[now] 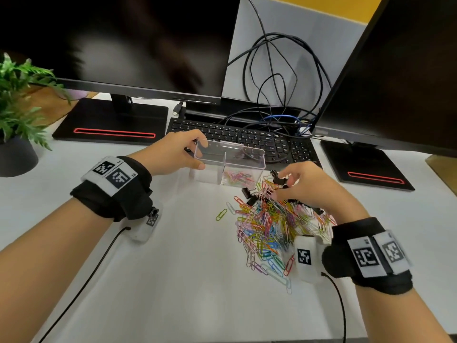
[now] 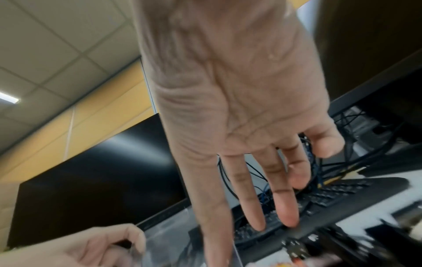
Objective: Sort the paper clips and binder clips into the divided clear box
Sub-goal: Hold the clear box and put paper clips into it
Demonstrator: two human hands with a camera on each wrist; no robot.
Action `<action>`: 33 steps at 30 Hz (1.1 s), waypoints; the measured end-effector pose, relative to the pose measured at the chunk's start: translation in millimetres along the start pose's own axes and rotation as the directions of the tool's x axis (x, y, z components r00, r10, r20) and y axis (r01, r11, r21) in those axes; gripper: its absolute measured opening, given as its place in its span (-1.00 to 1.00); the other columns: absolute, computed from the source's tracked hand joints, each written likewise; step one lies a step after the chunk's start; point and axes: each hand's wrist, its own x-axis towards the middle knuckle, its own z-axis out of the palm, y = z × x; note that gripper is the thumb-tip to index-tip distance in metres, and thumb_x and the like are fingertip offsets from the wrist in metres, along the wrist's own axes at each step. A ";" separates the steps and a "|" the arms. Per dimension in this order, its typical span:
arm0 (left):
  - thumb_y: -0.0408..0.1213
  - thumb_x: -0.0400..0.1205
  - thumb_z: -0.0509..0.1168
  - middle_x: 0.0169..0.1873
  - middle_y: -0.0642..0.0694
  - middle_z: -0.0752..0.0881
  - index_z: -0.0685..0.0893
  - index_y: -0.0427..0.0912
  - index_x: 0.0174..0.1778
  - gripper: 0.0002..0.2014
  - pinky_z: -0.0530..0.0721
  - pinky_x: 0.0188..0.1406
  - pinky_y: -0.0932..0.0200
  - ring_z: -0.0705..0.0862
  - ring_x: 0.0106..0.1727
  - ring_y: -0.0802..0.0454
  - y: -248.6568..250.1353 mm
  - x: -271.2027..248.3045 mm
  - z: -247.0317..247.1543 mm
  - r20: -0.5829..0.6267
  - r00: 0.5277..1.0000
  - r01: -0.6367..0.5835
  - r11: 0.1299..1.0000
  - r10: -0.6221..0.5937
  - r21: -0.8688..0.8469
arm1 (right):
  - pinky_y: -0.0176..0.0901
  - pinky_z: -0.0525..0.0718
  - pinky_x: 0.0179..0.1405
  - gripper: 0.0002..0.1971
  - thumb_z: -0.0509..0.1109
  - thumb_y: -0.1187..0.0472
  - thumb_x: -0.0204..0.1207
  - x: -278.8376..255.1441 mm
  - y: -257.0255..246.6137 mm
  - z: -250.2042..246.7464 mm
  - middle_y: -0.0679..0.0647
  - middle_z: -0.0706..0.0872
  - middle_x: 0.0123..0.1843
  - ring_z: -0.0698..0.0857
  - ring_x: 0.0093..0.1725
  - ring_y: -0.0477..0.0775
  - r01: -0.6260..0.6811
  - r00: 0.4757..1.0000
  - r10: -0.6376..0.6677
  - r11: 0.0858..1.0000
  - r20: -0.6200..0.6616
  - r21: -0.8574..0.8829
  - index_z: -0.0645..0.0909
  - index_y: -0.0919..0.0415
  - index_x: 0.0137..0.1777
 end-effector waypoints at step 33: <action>-0.22 0.52 0.50 0.05 0.04 0.73 0.55 0.05 0.23 -0.60 0.60 0.00 0.20 0.73 0.03 0.04 6.2 -2.7 0.9 -0.015 0.999 0.035 0.998 -0.034 0.048 | 0.25 0.61 0.17 -0.75 0.62 0.31 0.26 -2.4 19.2 16.0 -0.09 0.66 -0.36 0.68 -0.06 0.20 0.043 0.999 -0.044 0.987 -0.003 -0.153 0.66 0.02 -0.48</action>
